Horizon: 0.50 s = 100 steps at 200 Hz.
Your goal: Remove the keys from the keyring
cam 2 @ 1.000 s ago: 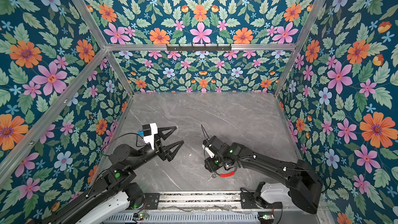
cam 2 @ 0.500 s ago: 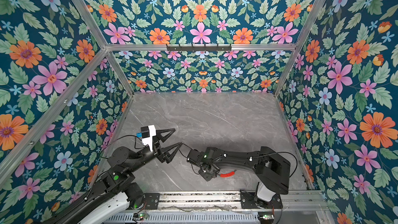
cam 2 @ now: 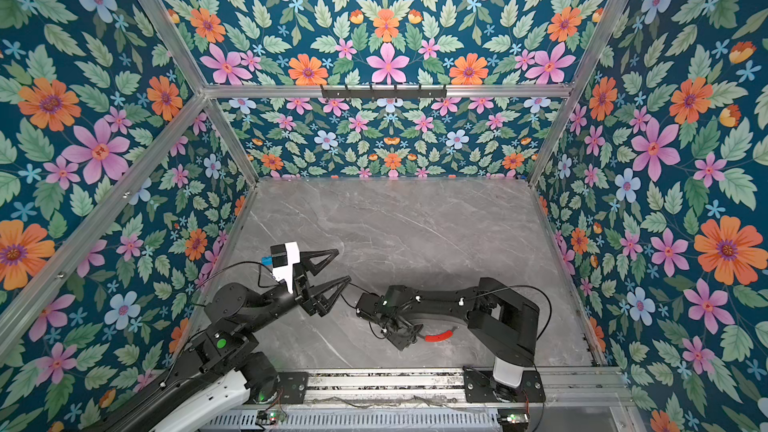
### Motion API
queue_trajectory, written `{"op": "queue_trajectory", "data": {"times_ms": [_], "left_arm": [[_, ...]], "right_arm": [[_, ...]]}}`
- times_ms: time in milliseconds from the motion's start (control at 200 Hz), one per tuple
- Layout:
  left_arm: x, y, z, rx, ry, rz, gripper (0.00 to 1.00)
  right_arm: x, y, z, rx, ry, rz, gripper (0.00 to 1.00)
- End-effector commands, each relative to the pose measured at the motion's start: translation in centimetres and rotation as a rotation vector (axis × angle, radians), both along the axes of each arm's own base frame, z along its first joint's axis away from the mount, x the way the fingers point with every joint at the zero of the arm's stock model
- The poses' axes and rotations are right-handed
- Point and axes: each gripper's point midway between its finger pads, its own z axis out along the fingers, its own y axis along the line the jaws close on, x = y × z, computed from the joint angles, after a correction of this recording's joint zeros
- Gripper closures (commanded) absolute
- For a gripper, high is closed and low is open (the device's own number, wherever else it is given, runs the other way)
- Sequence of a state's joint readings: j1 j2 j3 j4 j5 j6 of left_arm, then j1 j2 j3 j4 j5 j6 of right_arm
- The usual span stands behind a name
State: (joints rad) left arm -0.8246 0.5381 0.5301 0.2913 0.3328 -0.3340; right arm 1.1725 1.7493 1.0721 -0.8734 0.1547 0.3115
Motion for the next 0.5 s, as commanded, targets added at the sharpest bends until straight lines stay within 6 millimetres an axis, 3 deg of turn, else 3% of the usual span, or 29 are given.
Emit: {"op": "queue_trajectory", "data": {"times_ms": [0, 255, 495], "left_arm": [[-0.3, 0.0, 0.7, -0.009, -0.027, -0.008, 0.11], [-0.3, -0.1, 0.9, -0.01, -0.024, -0.016, 0.11], [-0.4, -0.1, 1.1, -0.013, -0.023, -0.022, 0.09]], "right_arm": [[0.5, -0.9, 0.1, -0.044, -0.033, -0.001, 0.71], [1.1, -1.0, -0.2, -0.073, -0.063, 0.005, 0.8], [2.0, -1.2, 0.1, -0.07, -0.117, 0.004, 1.0]]}}
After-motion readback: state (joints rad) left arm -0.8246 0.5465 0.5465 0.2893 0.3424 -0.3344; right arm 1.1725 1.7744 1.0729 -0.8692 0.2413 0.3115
